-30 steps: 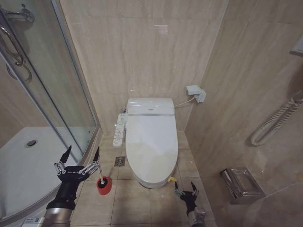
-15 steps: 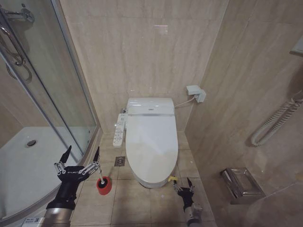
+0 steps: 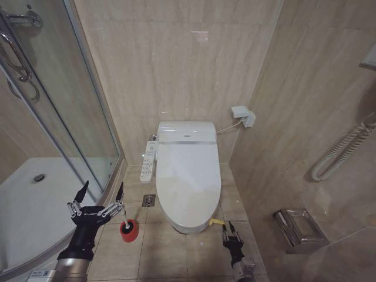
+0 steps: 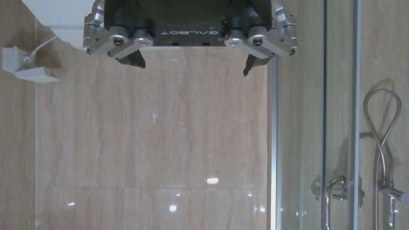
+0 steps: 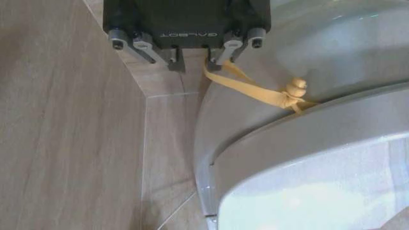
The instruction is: Open the toilet lid, clean the toilet bowl with a toilet brush, close the toilet lid, and flush.
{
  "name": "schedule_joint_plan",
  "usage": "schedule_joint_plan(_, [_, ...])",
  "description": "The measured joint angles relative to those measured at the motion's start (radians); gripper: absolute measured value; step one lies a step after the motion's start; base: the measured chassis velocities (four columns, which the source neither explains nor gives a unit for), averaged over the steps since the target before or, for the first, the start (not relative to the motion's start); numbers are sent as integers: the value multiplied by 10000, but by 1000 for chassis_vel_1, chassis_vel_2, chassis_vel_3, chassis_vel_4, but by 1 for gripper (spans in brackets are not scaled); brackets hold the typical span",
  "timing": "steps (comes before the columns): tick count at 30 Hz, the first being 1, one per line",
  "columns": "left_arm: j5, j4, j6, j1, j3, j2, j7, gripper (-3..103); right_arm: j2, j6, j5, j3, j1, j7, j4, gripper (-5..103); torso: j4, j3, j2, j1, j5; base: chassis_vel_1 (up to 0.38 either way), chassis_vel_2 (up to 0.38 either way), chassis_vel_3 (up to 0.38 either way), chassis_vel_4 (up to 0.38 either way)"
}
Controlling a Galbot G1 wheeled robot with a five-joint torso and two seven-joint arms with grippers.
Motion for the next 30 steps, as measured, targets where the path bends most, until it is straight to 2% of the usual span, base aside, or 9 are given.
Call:
schedule_joint_plan(2, [0,0,0,0,0,0,0,100,-11,12,1,3,-12,-4,18,42,0,0,0,0,0,0,0,0,0])
schedule_joint_plan(3, [0,1,0,0,0,0,0,100,-21,27,17,7,-28,-12,42,16,1,0,0,0,0,0,0,0,0])
schedule_joint_plan(10, [0,1,0,0,0,0,0,100,-85,549,639,94,-170,-505,148,16,1,0,0,0,1,0,0,0,0])
schedule_joint_plan(11, [0,0,0,0,0,0,0,100,-103,715,889,135,-279,-686,292,1,0,0,0,0,2,0,0,0,0])
schedule_joint_plan(17, [0,0,0,0,0,0,0,100,-531,948,2120,468,-1070,-1601,1970,1,5,0,0,0,7,0,0,0,0])
schedule_joint_plan(20, [0,0,0,0,0,0,0,100,-842,575,2783,688,-1517,-1833,3222,0,8,1,-1,1,10,0,0,0,0])
schedule_joint_plan(23, [0,1,0,0,0,0,0,100,-1360,-298,4066,1094,-1942,-1882,5517,0,-2,0,0,0,1,0,0,0,0])
schedule_joint_plan(27, [0,0,0,0,0,-1,0,100,-2407,-1813,5846,1334,-1128,-704,8195,0,3,0,1,0,0,0,0,0,0])
schedule_joint_plan(30, [0,0,0,0,0,-1,0,100,-3123,-2326,6544,1265,-255,-32,8706,0,8,1,0,1,-1,0,0,0,0])
